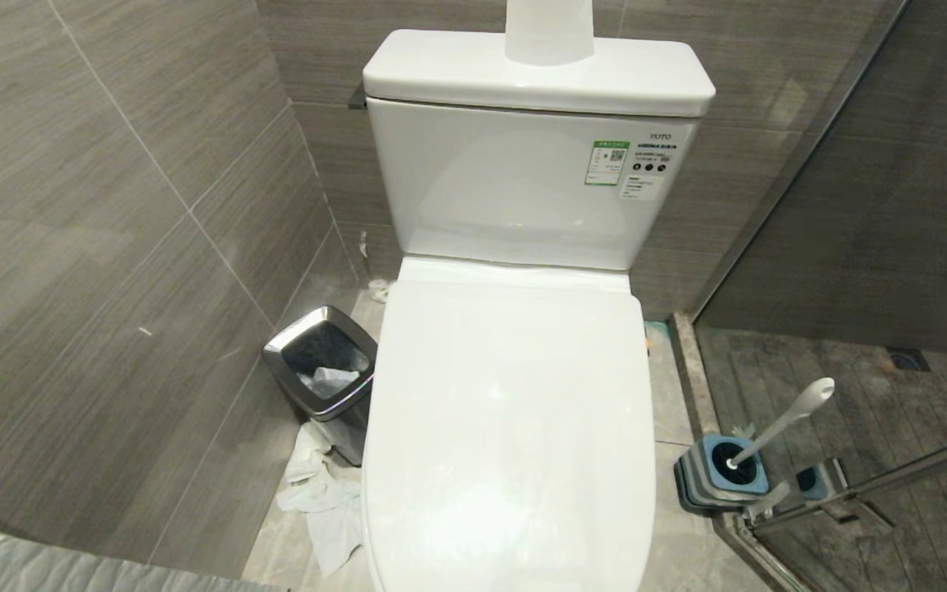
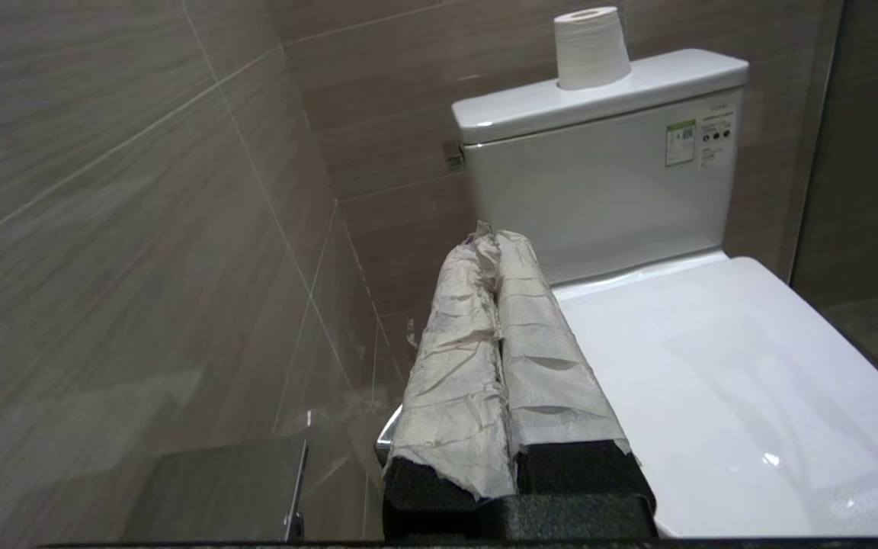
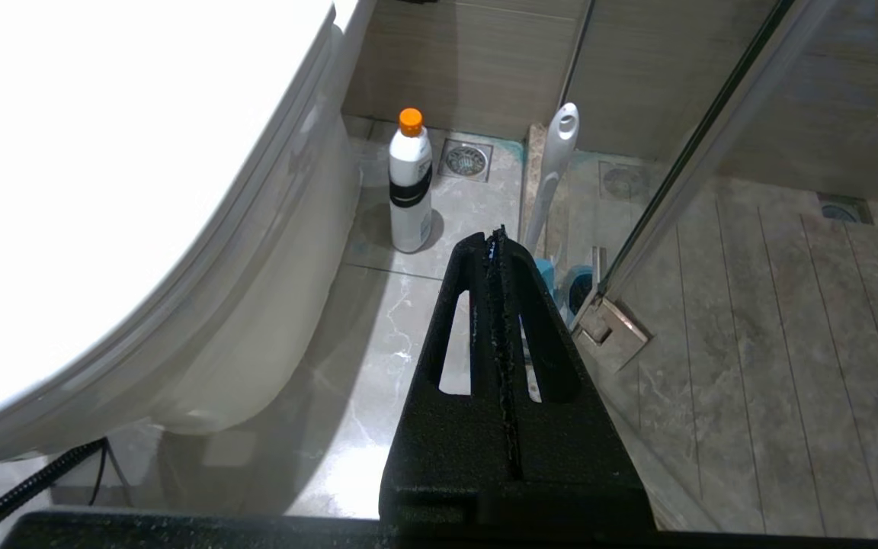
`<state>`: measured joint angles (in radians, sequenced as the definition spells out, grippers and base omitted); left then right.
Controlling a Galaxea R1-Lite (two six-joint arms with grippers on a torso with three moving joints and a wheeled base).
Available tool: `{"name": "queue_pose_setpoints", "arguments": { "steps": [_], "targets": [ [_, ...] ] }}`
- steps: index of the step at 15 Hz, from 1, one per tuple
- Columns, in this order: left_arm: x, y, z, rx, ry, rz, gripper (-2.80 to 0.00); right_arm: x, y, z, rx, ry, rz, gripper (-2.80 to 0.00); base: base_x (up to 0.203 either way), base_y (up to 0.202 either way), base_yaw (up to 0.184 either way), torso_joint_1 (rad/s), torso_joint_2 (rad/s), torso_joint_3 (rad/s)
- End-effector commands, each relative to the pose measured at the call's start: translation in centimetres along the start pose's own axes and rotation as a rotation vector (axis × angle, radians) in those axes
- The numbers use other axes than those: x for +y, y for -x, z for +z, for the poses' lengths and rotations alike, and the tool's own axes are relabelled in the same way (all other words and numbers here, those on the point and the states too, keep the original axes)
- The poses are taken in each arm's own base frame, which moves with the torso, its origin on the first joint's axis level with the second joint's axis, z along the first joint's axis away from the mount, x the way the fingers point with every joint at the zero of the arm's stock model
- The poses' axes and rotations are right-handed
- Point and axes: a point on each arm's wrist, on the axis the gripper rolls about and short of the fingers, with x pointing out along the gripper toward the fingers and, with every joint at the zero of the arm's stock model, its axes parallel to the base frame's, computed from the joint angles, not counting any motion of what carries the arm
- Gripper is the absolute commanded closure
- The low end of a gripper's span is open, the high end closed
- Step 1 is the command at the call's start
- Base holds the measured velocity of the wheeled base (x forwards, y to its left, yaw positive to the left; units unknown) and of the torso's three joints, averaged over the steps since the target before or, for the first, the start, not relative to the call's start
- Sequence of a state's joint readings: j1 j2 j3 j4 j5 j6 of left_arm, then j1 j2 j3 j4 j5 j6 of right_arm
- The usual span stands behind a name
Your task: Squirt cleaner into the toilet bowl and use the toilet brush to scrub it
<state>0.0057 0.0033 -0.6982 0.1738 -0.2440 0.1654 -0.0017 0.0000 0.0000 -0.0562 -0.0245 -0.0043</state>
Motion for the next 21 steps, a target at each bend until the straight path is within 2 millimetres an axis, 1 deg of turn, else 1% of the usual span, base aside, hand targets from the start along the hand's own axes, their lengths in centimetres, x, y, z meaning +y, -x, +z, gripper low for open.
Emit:
{"name": "queue_pose_setpoints", "arguments": {
  "steps": [1,3,6,8,10,15,19,21],
  "targets": [
    [-0.1,-0.4,-1.0,0.011,-0.01,-0.003,0.0,0.0,-0.2,-0.7,0.025,0.001,0.0,0.0,0.0,0.0,0.0,0.0,0.0,0.0],
    [-0.2,-1.5,-3.3,0.03,-0.043,-0.002,0.0,0.0,-0.2,-0.7,0.025,0.001,0.0,0.0,0.0,0.0,0.0,0.0,0.0,0.0],
    [-0.6,-2.8,-8.5,0.08,-0.063,0.029,0.0,0.0,-0.2,-0.7,0.024,0.001,0.0,0.0,0.0,0.0,0.0,0.0,0.0,0.0],
    [-1.0,-2.9,-11.8,0.121,-0.053,0.078,0.0,0.0,-0.2,-0.7,0.024,0.001,0.0,0.0,0.0,0.0,0.0,0.0,0.0,0.0],
    [-1.3,-2.7,-14.3,0.19,-0.014,0.136,0.0,0.0,-0.2,-0.7,0.025,0.001,0.0,0.0,0.0,0.0,0.0,0.0,0.0,0.0],
    [-1.9,-1.7,-17.3,0.498,0.045,0.138,0.0,0.0,-0.2,-0.7,0.024,0.001,0.0,0.0,0.0,0.0,0.0,0.0,0.0,0.0],
    [-2.1,-1.6,-17.5,0.524,0.004,0.079,0.0,0.0,-0.2,-0.7,0.024,0.001,0.0,0.0,0.0,0.0,0.0,0.0,0.0,0.0],
    [-2.2,-1.5,-17.8,0.551,0.069,0.082,0.0,0.0,-0.2,-0.7,0.024,0.001,0.0,0.0,0.0,0.0,0.0,0.0,0.0,0.0]
  ]
}}
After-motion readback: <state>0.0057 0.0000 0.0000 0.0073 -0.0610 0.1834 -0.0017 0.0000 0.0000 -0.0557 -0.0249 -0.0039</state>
